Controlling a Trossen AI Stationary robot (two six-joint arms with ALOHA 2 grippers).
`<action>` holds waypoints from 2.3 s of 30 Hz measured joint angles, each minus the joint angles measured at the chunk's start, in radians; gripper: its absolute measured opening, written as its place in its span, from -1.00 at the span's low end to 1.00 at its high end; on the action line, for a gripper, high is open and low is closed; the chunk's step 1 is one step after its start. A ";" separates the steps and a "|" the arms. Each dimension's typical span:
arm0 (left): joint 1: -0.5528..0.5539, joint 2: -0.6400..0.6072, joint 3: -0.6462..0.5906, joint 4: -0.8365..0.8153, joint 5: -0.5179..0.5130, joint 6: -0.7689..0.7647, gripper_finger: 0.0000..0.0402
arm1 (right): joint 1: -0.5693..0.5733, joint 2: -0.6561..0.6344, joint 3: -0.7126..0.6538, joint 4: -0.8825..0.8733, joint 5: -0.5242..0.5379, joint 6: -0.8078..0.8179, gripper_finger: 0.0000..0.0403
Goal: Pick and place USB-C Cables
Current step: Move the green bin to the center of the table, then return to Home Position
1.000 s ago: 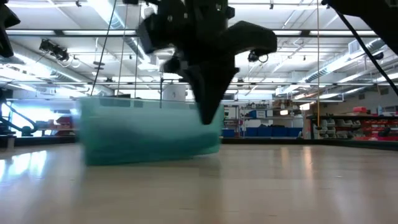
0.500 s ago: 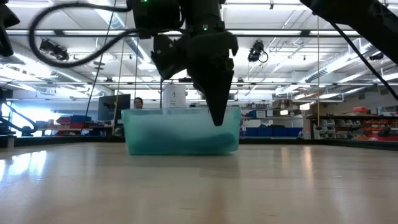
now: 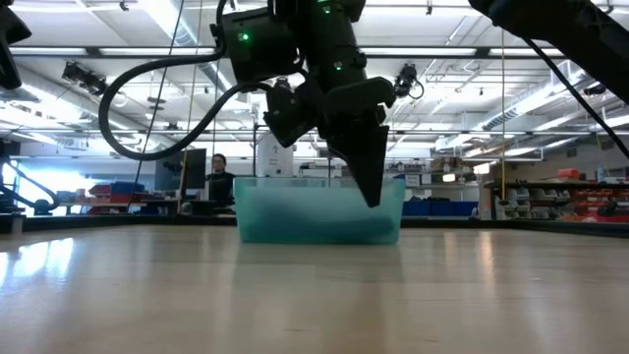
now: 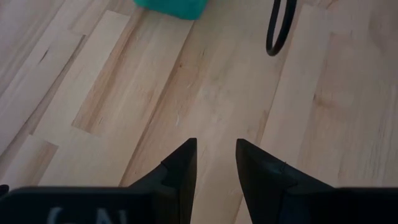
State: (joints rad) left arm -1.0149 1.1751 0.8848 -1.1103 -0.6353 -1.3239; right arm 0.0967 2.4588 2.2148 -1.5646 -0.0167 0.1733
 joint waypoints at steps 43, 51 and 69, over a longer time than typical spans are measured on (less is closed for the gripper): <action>0.164 0.000 0.000 0.178 -0.176 0.446 -0.41 | 0.048 -0.297 0.122 0.058 0.101 0.001 -0.56; 0.436 0.000 0.000 0.560 0.018 0.905 -0.45 | 0.129 -0.479 0.089 0.128 0.255 0.023 -0.65; 0.847 -0.049 0.000 0.930 0.500 1.273 -0.99 | 0.190 -1.021 -0.766 0.669 0.254 0.123 -0.99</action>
State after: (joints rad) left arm -0.1677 1.1261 0.8848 -0.1799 -0.1355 -0.0507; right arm 0.2864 1.4383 1.4488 -0.8954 0.2372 0.2965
